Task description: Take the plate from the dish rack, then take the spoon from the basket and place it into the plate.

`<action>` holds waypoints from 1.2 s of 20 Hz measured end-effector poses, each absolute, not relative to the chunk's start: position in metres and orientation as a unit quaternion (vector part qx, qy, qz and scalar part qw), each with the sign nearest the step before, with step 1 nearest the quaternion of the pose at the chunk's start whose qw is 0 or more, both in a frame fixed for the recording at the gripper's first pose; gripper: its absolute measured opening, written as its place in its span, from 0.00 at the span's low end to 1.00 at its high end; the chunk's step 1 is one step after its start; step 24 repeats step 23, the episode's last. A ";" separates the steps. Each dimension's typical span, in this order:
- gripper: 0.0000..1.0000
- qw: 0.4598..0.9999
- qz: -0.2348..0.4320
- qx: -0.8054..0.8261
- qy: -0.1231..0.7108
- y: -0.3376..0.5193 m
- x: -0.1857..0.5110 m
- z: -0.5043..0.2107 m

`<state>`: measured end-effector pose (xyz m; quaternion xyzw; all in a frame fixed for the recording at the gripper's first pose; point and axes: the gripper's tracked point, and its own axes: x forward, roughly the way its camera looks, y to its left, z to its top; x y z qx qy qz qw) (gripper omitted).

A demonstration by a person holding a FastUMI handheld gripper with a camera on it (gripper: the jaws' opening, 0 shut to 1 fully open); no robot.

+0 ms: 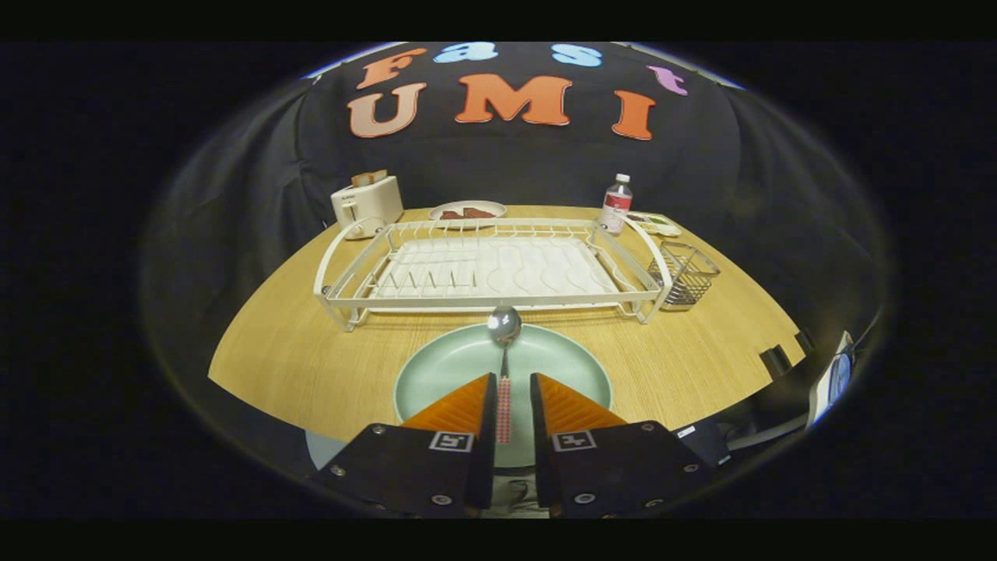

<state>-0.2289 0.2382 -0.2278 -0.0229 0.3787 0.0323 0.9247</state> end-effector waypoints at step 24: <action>0.99 0.978 -0.039 -0.022 0.205 0.058 -0.070 -0.055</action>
